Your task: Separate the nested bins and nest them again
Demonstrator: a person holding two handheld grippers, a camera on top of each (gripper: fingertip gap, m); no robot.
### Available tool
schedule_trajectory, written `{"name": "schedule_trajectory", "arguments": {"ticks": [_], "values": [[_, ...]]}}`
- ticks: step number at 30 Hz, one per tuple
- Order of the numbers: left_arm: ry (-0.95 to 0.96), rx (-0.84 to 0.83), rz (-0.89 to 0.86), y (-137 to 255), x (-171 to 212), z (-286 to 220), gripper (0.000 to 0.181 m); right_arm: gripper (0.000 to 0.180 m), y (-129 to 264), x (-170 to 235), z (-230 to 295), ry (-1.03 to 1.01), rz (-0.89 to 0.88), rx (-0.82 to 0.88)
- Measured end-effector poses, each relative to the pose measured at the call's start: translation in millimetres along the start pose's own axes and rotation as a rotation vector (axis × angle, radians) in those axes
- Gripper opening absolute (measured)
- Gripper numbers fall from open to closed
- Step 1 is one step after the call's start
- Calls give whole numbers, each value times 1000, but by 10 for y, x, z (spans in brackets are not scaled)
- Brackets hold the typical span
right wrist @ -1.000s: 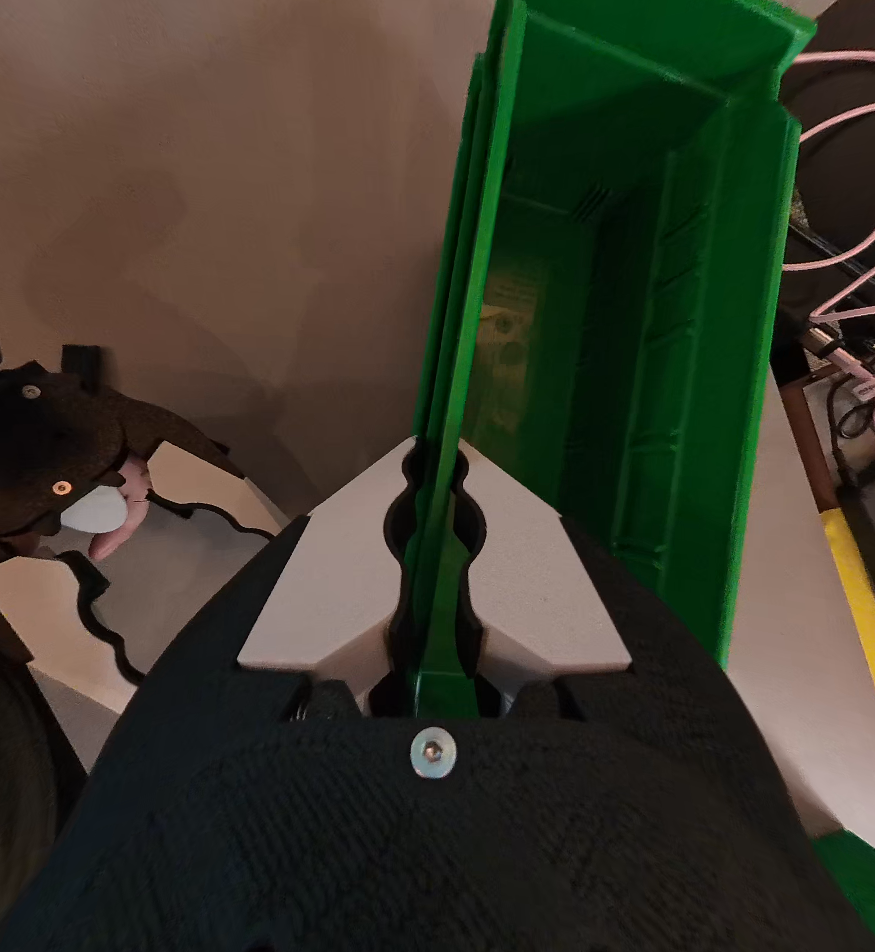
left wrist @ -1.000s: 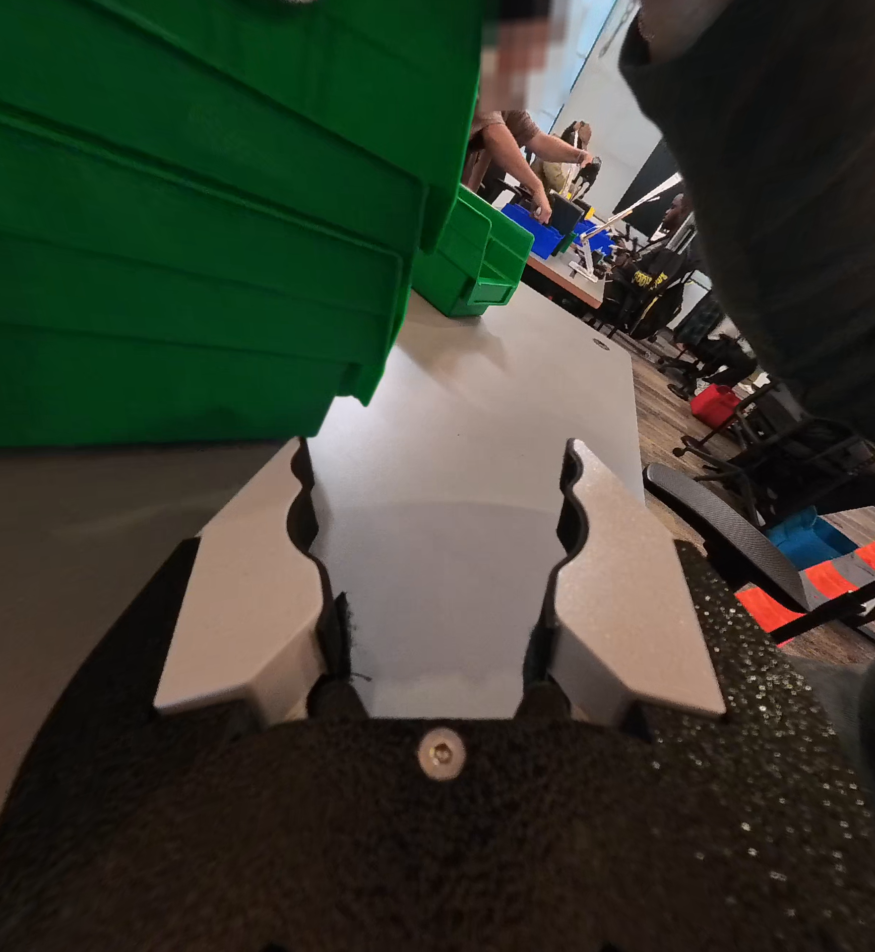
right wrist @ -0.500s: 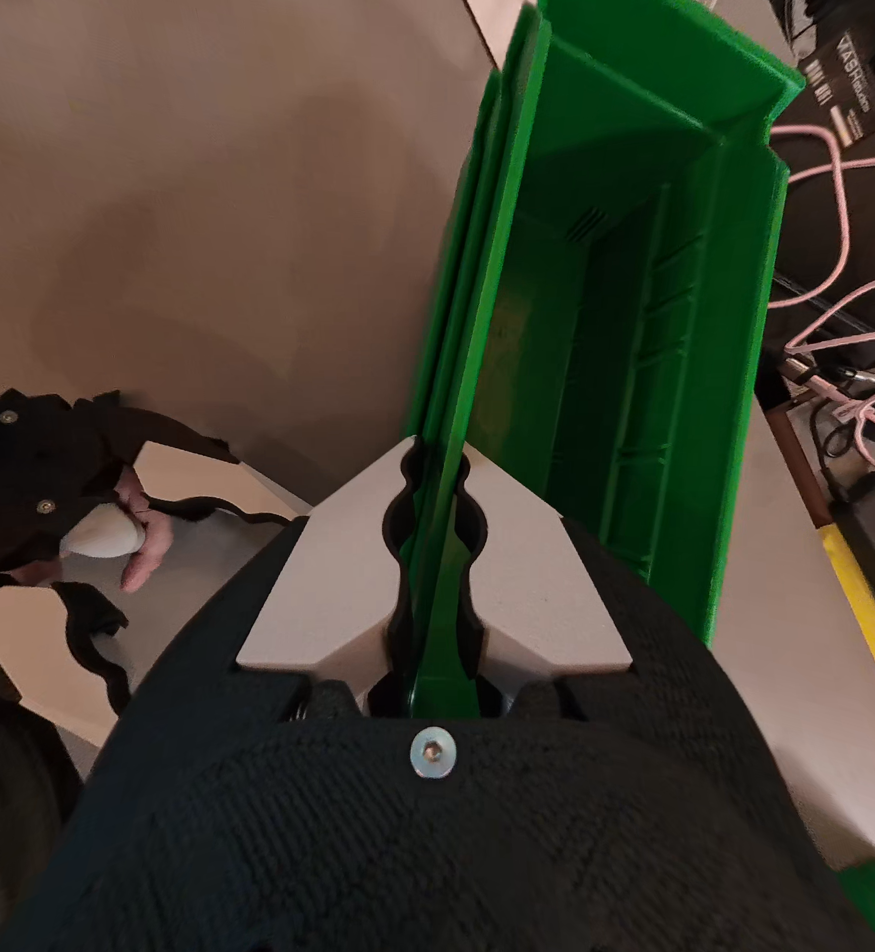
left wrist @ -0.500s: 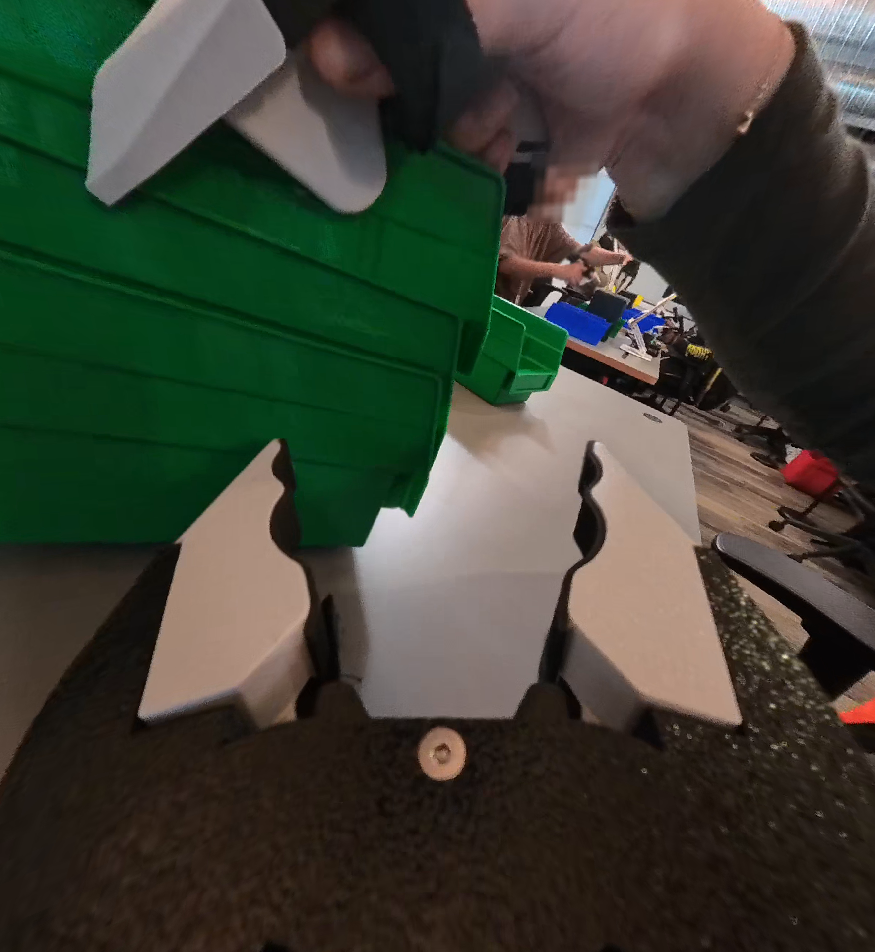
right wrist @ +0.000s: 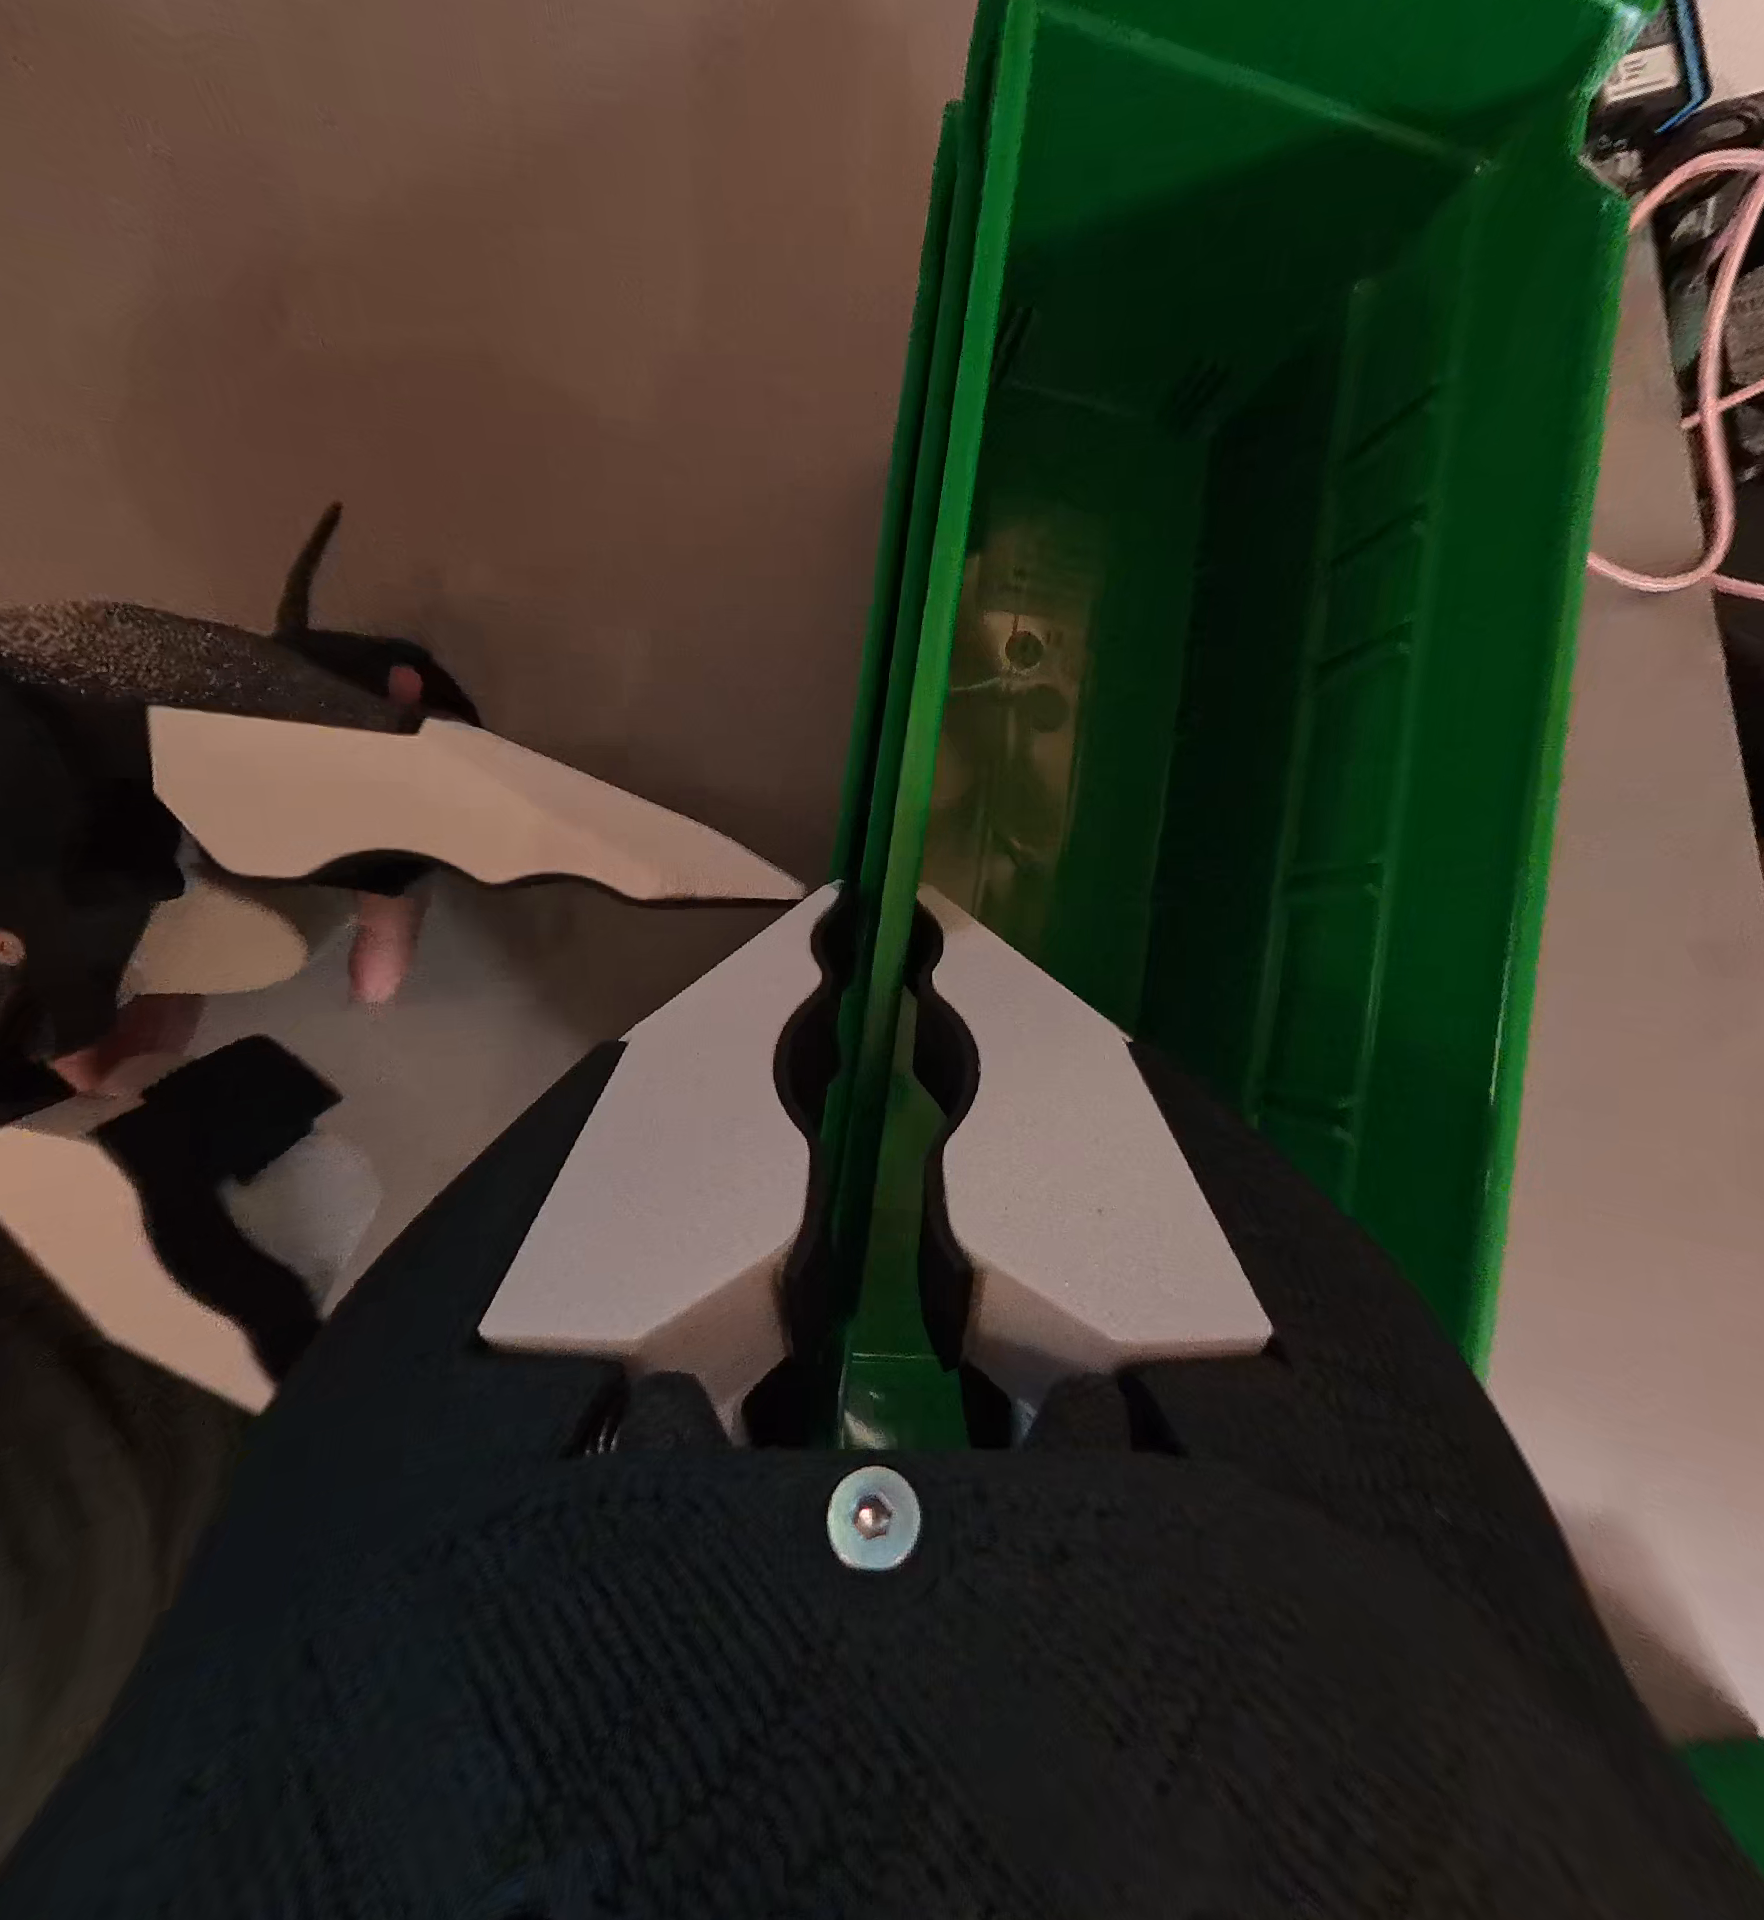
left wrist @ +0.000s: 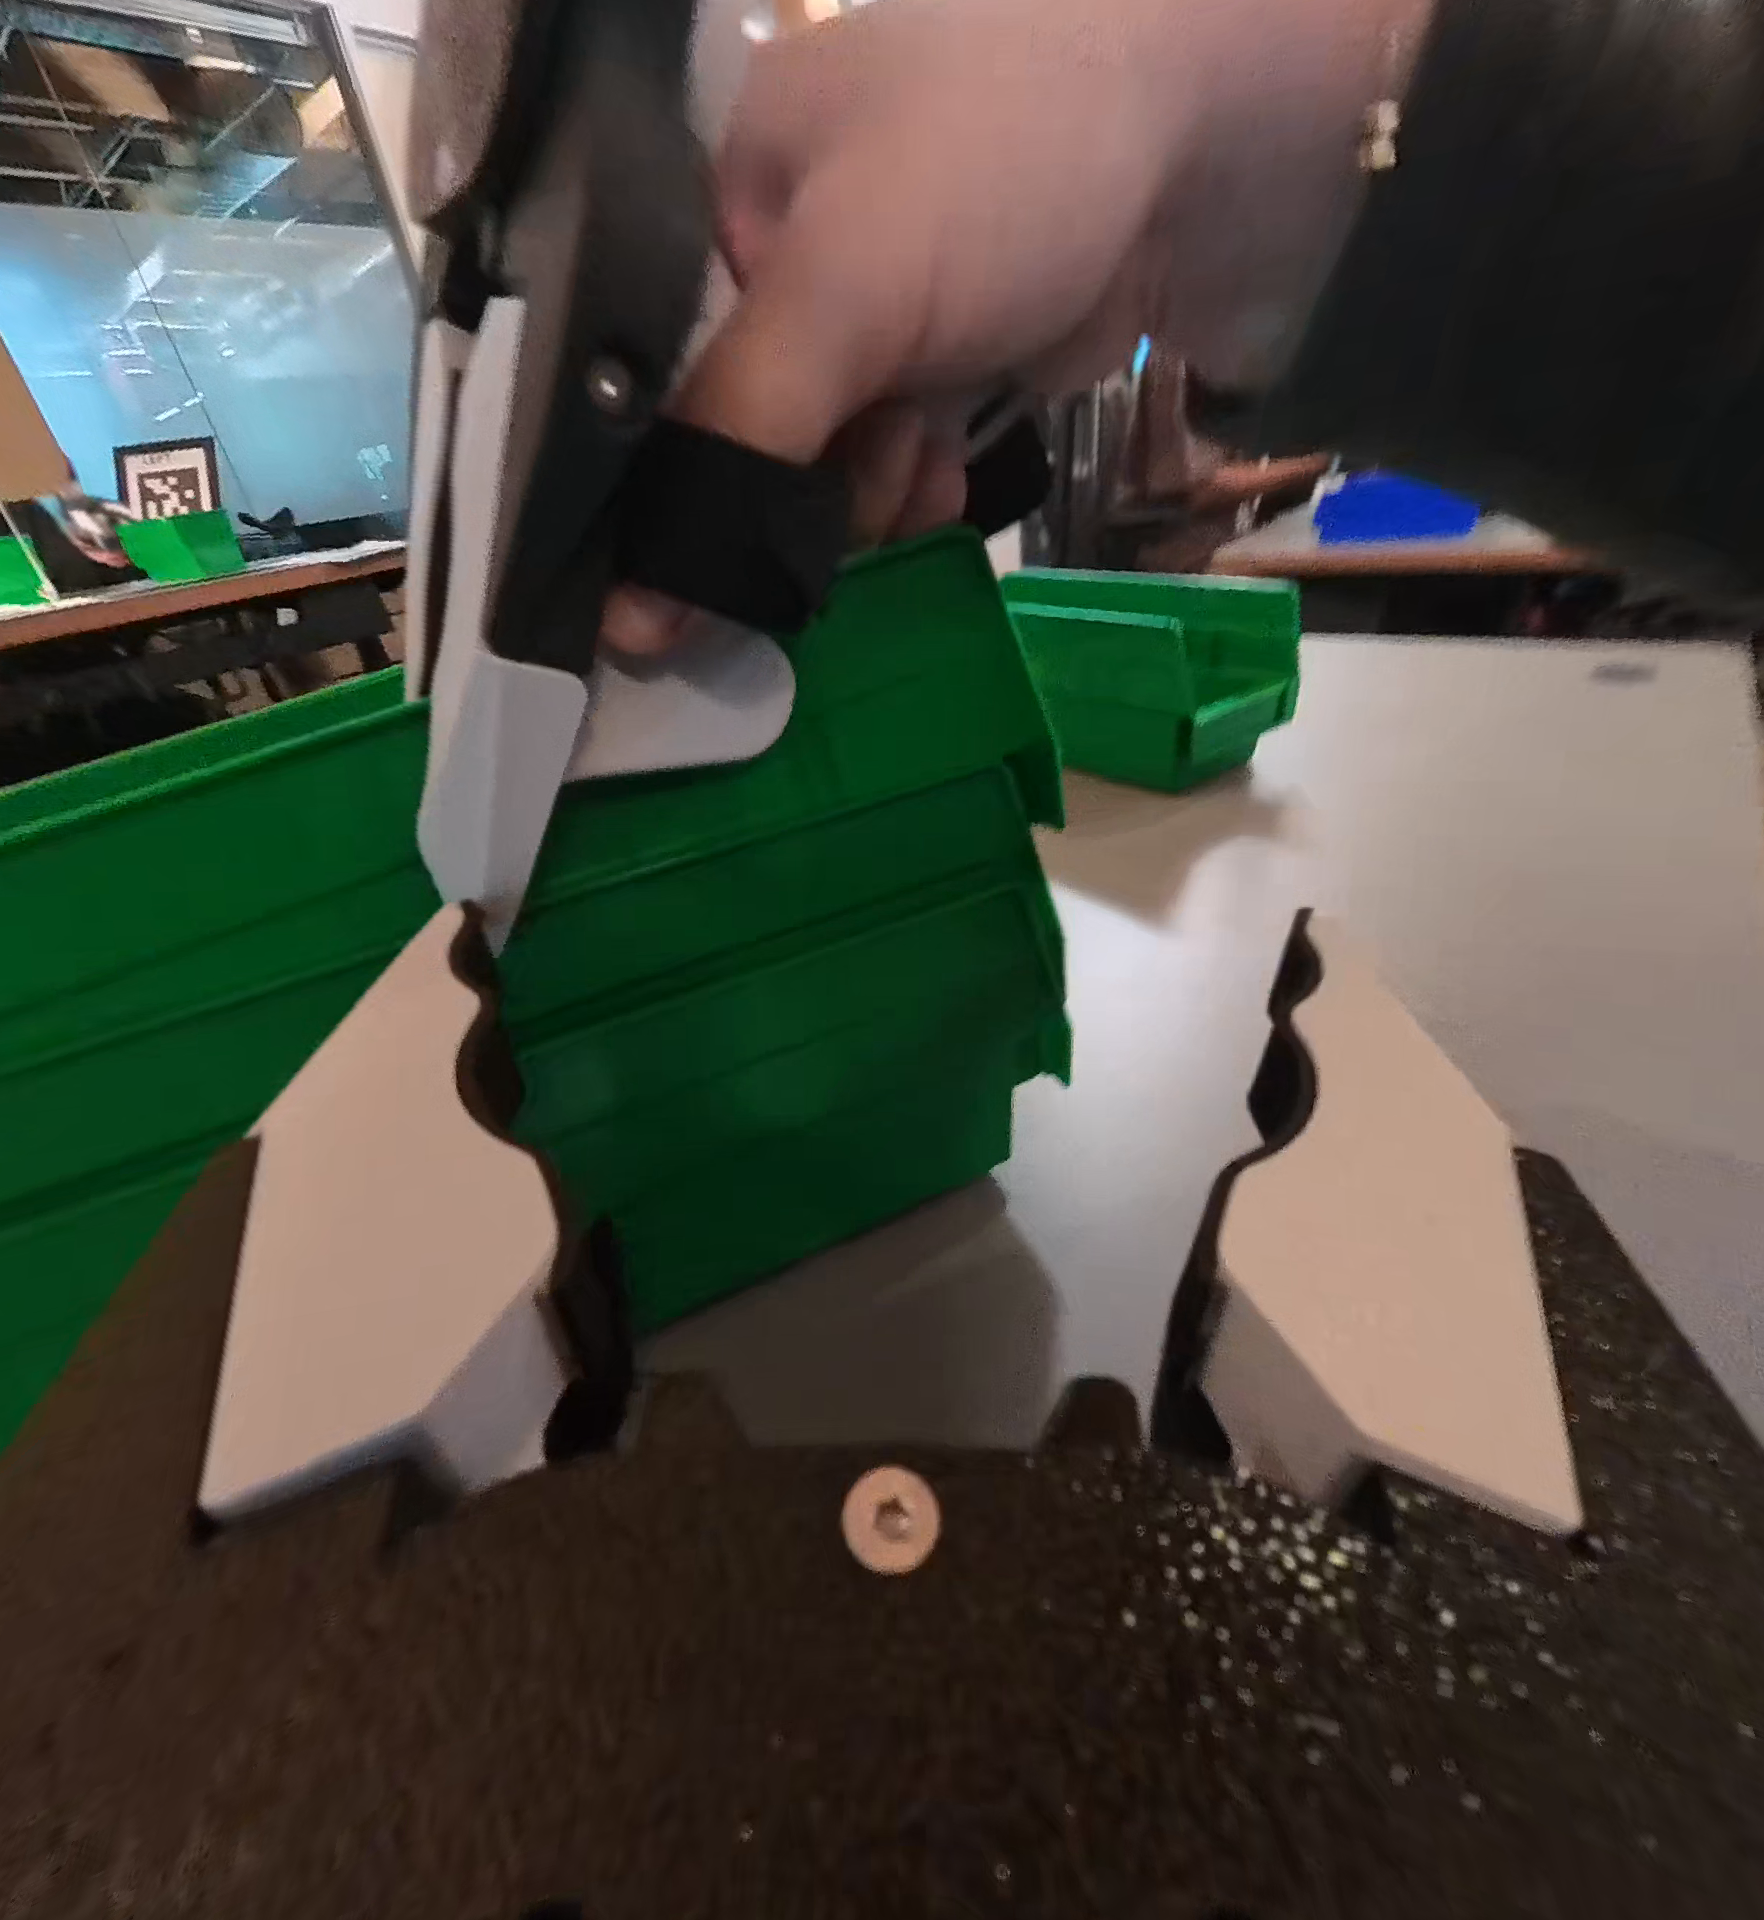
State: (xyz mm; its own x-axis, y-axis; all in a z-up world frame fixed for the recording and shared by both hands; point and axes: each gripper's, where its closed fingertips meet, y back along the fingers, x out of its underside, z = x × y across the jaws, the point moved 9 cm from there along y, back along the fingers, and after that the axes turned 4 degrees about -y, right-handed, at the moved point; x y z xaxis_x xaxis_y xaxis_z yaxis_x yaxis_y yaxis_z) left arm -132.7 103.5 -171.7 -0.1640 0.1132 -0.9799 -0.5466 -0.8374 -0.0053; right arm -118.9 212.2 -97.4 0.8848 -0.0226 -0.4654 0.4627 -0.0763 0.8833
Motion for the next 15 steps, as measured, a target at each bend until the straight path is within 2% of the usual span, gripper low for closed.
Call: {"name": "schedule_trajectory", "arguments": {"ticks": [2, 3, 5, 9, 15], "values": [[-92, -9, 24, 38, 10, -16, 132, 6, 0, 8, -6, -34, -5, -23], [-149, 5, 9, 74, -8, -48, 121, 6, -1, 8, -12, -49, -8, -32], [-268, 20, -30, 131, -79, -143, 112, 6, -4, 7, -17, -71, -13, -46], [-477, 19, 129, 16, -43, -284, 115, 6, -26, -2, 16, -83, -13, -60], [-483, 31, 210, -116, 90, -282, 134, 6, -64, -37, 110, -66, -5, -45]]}}
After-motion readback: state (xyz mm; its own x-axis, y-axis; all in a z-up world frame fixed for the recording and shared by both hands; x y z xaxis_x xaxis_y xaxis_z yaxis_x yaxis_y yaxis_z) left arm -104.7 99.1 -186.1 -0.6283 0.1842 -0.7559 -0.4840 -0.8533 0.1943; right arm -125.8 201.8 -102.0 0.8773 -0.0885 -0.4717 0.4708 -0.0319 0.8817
